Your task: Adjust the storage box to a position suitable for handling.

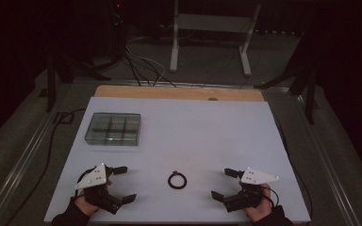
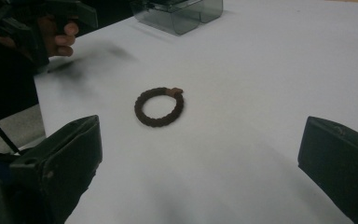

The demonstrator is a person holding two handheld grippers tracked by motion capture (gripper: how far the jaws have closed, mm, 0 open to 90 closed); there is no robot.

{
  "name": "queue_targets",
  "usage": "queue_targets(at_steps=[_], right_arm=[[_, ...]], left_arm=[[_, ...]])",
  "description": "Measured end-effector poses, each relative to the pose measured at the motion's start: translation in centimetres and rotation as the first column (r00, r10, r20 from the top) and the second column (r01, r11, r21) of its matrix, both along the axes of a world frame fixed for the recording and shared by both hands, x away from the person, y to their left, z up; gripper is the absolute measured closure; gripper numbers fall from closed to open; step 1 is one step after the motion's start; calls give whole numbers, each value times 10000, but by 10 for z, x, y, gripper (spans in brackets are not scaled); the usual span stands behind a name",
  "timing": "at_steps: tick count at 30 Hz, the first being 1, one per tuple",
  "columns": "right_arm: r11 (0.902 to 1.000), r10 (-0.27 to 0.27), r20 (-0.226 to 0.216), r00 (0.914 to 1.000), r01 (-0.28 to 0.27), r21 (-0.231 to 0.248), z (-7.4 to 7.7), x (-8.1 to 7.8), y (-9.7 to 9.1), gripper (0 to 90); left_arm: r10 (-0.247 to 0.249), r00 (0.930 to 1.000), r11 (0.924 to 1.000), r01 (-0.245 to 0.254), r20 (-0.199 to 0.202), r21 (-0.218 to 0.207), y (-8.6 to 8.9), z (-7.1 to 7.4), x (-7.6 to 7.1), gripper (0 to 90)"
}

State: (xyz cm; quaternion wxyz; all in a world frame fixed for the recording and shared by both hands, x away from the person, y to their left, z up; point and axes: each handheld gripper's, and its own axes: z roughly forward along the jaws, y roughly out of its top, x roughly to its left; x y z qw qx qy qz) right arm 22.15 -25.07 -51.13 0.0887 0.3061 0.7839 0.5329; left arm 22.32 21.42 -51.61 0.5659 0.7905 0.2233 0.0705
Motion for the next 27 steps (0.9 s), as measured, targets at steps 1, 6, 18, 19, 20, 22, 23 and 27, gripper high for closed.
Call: queue_targets(at_steps=[1, 6, 18, 19, 20, 22, 23, 27], right_arm=[[10000, 3, -4, 10000, -3, 6, 0, 0, 0, 0], [9993, 280, -458, 9986, -270, 243, -1, 0, -1, 0], [9963, 523, -454, 9976, -490, 709, 11, 1, 10, 0], [9946, 532, -445, 9976, -489, 920, 14, 3, 12, 0], [9934, 511, -506, 9974, -456, 1049, 15, 4, 13, 0], [9923, 530, -453, 9976, -475, 1142, 20, 7, 18, 0], [9929, 527, -409, 9978, -480, 1091, 23, 9, 21, 0], [9925, 659, -289, 9974, -625, 1051, 29, 17, 34, 0]], left_arm=[[15, 10000, 10000, -15, -13, -37, 0, 0, 0, 7], [98, 10000, 9997, -98, -6, -204, 0, 2, 0, 7], [82, 10000, 9995, -81, 37, -318, 3, 0, -1, 7], [49, 10000, 9995, -47, 36, -325, 2, 1, -1, 7], [30, 10000, 9995, -29, 41, -317, 2, 1, -1, 7], [3, 10000, 9995, -2, 64, -304, 2, 1, -2, 7], [5, 10000, 9995, -3, 80, -321, 2, 1, -2, 7], [87, 9999, 9992, -84, 78, -390, 4, 2, -2, 7]])
